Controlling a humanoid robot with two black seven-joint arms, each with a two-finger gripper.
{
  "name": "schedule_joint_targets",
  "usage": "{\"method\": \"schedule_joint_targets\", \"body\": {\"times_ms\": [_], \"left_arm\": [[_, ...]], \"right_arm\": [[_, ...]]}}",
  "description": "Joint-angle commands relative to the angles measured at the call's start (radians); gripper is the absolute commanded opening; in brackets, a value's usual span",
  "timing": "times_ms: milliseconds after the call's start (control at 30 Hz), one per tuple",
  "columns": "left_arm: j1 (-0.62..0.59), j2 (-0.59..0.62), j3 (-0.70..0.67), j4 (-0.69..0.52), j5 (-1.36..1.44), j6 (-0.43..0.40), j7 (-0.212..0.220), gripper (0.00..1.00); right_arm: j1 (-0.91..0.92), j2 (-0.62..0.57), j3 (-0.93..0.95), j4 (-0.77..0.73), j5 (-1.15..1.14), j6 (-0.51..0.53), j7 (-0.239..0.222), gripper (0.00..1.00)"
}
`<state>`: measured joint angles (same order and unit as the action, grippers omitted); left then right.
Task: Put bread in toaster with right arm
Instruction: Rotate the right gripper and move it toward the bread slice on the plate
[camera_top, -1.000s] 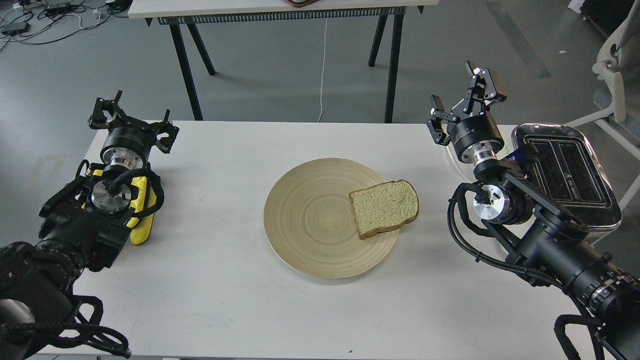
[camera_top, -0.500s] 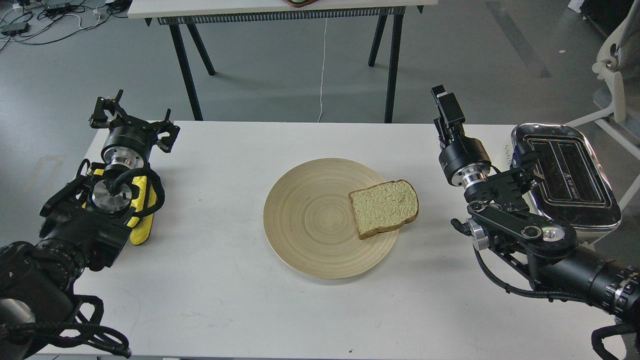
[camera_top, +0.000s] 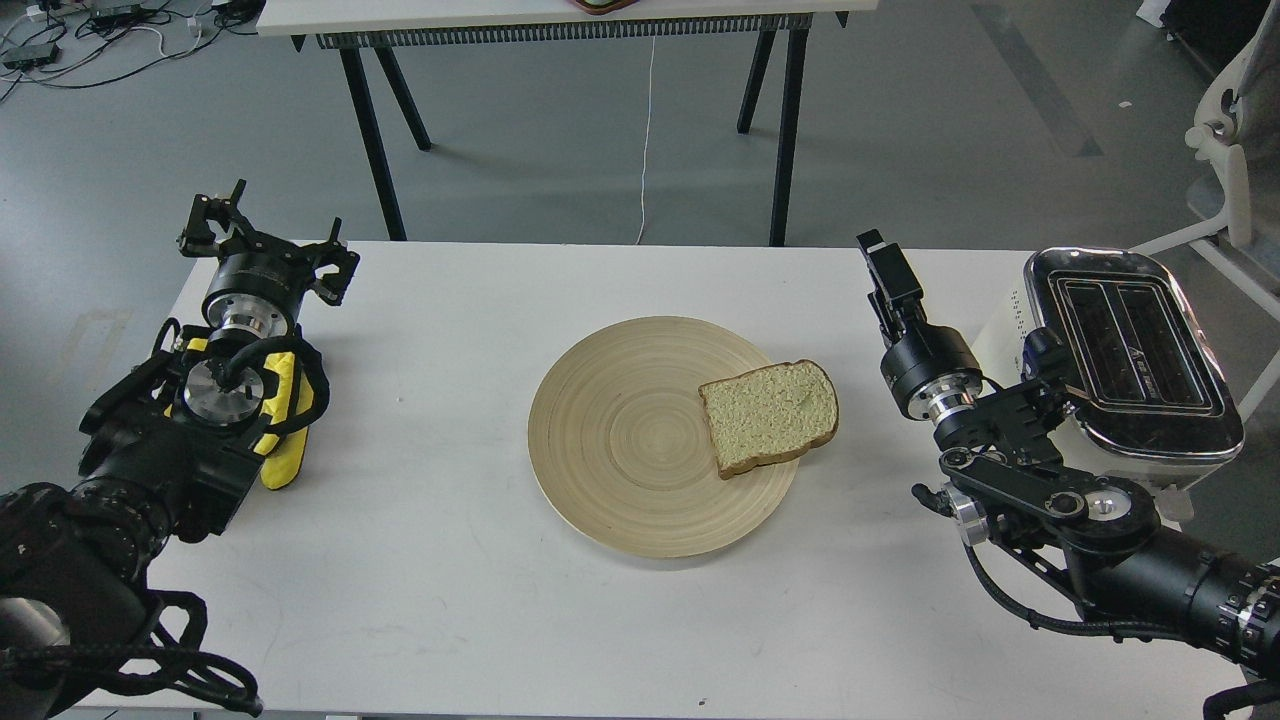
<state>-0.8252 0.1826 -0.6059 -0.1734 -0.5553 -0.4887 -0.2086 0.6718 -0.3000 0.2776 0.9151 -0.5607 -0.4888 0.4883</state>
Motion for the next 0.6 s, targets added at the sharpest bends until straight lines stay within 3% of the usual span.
{"method": "schedule_joint_targets", "body": {"times_ms": [0, 567], "left_arm": [[0.002, 0.0, 0.0, 0.0, 0.0, 0.0, 0.0, 1.0], [0.002, 0.0, 0.0, 0.0, 0.0, 0.0, 0.0, 1.0]], "right_arm": [[-0.026, 0.001, -0.027, -0.001, -0.002, 0.0, 0.0, 0.96], [-0.112, 0.009, -0.061, -0.002, -0.004, 0.0, 0.0, 0.95]]}}
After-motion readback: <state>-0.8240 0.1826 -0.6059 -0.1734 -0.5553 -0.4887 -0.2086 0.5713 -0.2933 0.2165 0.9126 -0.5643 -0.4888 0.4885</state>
